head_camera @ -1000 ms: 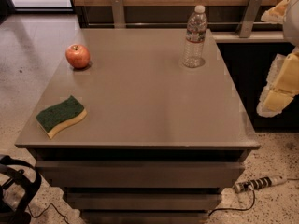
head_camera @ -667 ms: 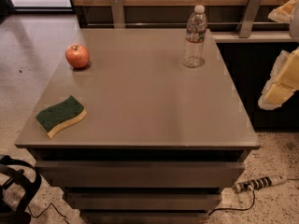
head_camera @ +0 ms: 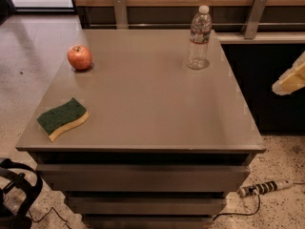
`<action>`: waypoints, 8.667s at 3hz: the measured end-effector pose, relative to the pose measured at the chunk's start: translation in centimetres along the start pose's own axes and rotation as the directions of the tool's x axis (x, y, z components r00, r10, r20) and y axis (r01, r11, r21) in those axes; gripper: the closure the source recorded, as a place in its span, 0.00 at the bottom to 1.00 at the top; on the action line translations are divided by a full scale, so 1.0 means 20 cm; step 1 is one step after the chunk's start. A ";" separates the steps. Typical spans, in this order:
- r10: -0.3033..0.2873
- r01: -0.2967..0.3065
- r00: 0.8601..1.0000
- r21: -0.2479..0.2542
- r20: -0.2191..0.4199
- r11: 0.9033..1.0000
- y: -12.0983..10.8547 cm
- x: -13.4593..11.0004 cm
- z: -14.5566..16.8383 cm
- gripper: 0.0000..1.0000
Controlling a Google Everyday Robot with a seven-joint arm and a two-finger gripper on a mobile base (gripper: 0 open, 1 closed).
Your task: Move water bottle near sponge
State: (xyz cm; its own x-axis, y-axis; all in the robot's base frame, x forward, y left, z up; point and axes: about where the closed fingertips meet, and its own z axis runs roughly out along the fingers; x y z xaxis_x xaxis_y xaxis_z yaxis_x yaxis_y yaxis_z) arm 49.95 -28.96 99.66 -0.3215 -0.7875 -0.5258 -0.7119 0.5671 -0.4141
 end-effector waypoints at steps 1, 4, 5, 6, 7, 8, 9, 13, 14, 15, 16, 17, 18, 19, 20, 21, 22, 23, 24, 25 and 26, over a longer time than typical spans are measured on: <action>0.082 -0.089 0.989 0.059 0.124 0.994 -0.21 0.03 0.09 0.00; 0.182 -0.179 0.949 -0.035 0.258 0.983 -0.35 -0.08 0.42 0.00; 0.204 -0.182 0.931 -0.101 0.303 0.978 -0.31 -0.18 0.59 0.00; 0.238 -0.192 0.900 -0.159 0.365 0.968 -0.29 -0.26 0.73 0.00; 0.271 -0.204 0.860 -0.197 0.433 0.959 -0.30 -0.31 0.83 0.00; 0.299 -0.215 0.811 -0.219 0.503 0.952 -0.35 -0.32 0.91 0.00; 0.314 -0.219 0.774 -0.232 0.551 0.948 -0.40 -0.34 0.98 0.00; 0.297 -0.145 0.720 -0.283 0.627 0.948 -0.45 -0.61 1.15 0.00; 0.320 -0.155 0.697 -0.300 0.642 0.941 -0.46 -0.62 1.18 0.00; 0.331 -0.159 0.675 -0.309 0.659 0.938 -0.47 -0.63 1.19 0.04; 0.335 -0.153 0.661 -0.316 0.671 0.936 -0.47 -0.65 1.21 0.22; 0.332 -0.143 0.654 -0.320 0.679 0.937 -0.46 -0.68 1.22 0.43; 0.333 -0.141 0.654 -0.324 0.679 0.936 -0.46 -0.69 1.23 0.67; 0.334 -0.137 0.654 -0.328 0.679 0.935 -0.45 -0.70 1.24 0.91; 0.334 -0.134 0.653 -0.331 0.679 0.934 -0.44 -0.71 1.25 1.00; 0.334 -0.129 0.658 -0.335 0.676 0.933 -0.42 -0.74 1.25 1.00; 0.327 -0.121 0.665 -0.334 0.671 0.935 -0.36 -0.79 1.18 1.00; 0.313 -0.101 0.658 -0.332 0.684 0.938 -0.24 -0.86 1.06 1.00; 0.300 -0.089 0.647 -0.322 0.701 0.943 -0.08 -0.90 0.96 1.00; 0.292 -0.081 0.637 -0.315 0.713 0.946 0.11 -0.92 0.90 1.00; 0.279 -0.065 0.629 -0.308 0.726 0.949 0.34 -0.97 0.87 1.00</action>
Offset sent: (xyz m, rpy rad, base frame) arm 0.1209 -0.0407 -0.0072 0.3829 -0.1840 -0.0562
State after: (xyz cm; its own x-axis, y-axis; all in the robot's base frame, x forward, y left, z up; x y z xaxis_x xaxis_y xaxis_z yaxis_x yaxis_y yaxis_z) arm 62.26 -5.68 94.05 0.0525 -0.1623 -0.9853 -0.8469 0.5156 -0.1301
